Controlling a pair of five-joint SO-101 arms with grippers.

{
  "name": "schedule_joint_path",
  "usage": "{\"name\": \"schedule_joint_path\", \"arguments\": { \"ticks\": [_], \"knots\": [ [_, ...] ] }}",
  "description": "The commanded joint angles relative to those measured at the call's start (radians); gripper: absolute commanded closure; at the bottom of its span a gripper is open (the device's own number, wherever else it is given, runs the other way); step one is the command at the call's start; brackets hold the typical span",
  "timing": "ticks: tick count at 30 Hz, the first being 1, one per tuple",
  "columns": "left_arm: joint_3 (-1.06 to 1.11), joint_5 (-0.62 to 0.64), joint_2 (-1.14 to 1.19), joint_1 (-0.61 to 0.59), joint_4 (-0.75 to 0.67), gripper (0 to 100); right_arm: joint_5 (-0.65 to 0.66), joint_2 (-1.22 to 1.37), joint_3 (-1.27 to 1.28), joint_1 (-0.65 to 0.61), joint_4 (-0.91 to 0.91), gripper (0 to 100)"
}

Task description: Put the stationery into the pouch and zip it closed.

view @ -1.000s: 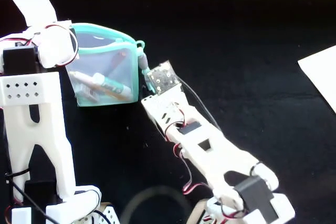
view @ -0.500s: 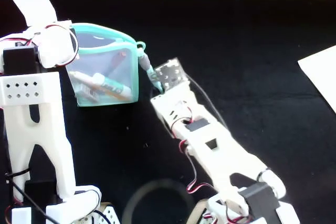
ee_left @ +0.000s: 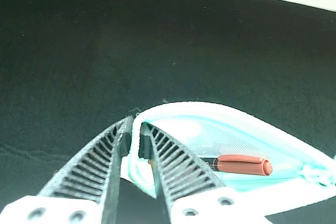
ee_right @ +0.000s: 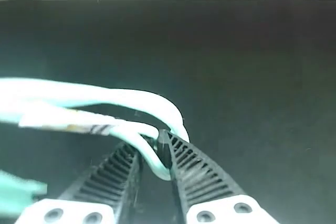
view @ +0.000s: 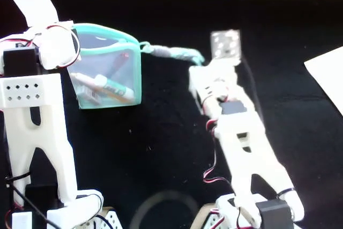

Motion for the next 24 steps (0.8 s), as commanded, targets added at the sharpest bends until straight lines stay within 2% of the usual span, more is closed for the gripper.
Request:
{"name": "schedule_joint_path", "arguments": {
  "ticks": [1,7,14,24],
  "knots": [
    [0.028,0.011,0.035,0.005,0.003,99,-0.06,-0.047,-0.174,0.047,0.039,99.3],
    [0.031,0.011,0.035,0.005,0.003,99,-0.147,-0.047,-0.472,0.056,0.208,99.3],
    [0.035,0.011,0.038,0.059,0.006,99,-0.153,-0.05,-0.846,0.035,0.46,99.3],
    [0.027,0.011,0.03,0.12,0.011,99,-0.144,-0.051,-1.196,-0.015,0.768,99.3]
  ]
}}
